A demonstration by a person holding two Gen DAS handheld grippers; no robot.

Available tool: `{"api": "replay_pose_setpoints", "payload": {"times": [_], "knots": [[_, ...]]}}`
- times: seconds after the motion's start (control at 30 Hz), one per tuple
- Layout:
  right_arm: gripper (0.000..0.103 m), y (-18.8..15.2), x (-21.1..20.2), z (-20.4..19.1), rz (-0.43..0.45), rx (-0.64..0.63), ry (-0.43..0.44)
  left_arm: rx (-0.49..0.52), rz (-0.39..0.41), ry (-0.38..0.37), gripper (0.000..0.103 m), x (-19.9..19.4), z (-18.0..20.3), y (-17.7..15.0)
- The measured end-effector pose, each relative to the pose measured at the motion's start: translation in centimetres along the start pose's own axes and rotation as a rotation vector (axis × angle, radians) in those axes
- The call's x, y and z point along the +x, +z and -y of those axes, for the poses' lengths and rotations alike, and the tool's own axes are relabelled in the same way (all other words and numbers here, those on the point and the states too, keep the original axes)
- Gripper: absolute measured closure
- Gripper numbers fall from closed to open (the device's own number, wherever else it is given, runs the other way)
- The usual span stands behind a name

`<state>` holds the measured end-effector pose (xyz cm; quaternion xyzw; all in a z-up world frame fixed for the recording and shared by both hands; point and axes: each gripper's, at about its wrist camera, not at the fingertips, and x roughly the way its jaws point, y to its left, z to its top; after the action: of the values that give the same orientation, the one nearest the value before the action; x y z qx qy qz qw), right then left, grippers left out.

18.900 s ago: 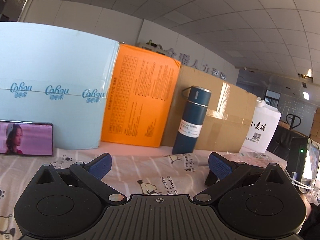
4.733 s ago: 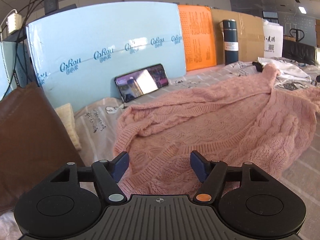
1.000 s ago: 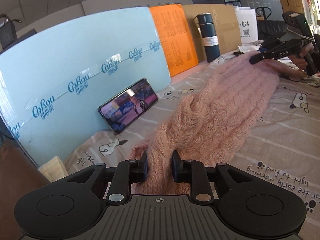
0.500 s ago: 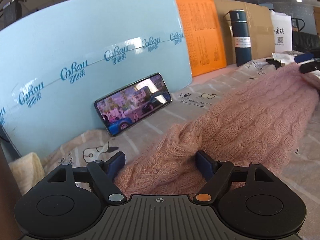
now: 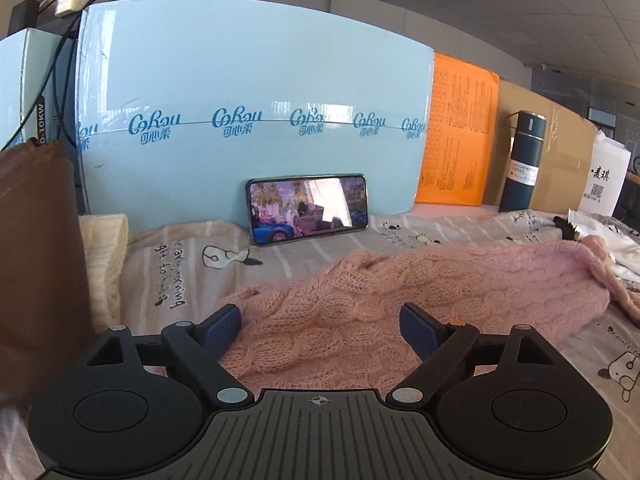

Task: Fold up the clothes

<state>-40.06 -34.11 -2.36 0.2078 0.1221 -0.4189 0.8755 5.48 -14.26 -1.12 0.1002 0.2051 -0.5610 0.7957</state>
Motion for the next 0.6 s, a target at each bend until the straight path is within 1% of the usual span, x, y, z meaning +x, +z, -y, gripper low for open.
{"api": "replay_pose_setpoints", "payload": {"times": [0.1,0.13,0.17,0.23,0.3,0.33,0.37,0.4,0.43,0.47,0.57,0.6], "knots": [[0.021,-0.9,-0.8,-0.4,-0.021,-0.031,0.011,0.002,0.009,-0.006,0.013,-0.3,0.2,-0.1],[0.021,-1.2,-1.1,-0.9,-0.026,-0.069,0.029,0.006,0.013,-0.008,0.013,-0.4,0.4,-0.2],[0.018,-1.6,-1.4,-1.5,-0.033,-0.114,0.045,0.010,0.017,-0.008,0.013,-0.5,0.4,-0.2],[0.015,-2.7,-1.6,-3.5,-0.068,-0.286,0.061,0.013,0.018,-0.011,0.012,-0.6,0.4,-0.3],[0.015,-3.9,-1.4,-5.5,-0.112,-0.472,0.053,0.007,0.019,-0.014,0.012,-0.6,0.3,-0.3],[0.017,-4.4,-0.9,-6.0,-0.137,-0.543,0.039,0.004,0.020,-0.016,0.012,-0.7,0.3,-0.3],[0.024,-4.6,-0.3,-5.8,-0.162,-0.572,0.031,0.001,0.022,-0.019,0.012,-0.7,0.2,-0.3],[0.028,-4.3,0.3,-5.0,-0.172,-0.541,0.042,-0.001,0.023,-0.021,0.012,-0.7,0.2,-0.3],[0.052,-3.9,0.8,-4.2,-0.176,-0.509,0.052,-0.002,0.023,-0.021,0.012,-0.7,0.1,-0.3],[0.084,-3.1,1.0,-3.5,-0.152,-0.476,0.053,-0.003,0.024,-0.022,0.012,-0.7,0.1,-0.3],[0.088,-0.7,1.5,-1.4,-0.078,-0.374,0.063,-0.006,0.023,-0.025,0.012,-0.7,0.1,-0.4],[0.088,0.5,1.4,-0.6,-0.034,-0.316,0.101,-0.006,0.022,-0.026,0.012,-0.7,0.1,-0.4]]}}
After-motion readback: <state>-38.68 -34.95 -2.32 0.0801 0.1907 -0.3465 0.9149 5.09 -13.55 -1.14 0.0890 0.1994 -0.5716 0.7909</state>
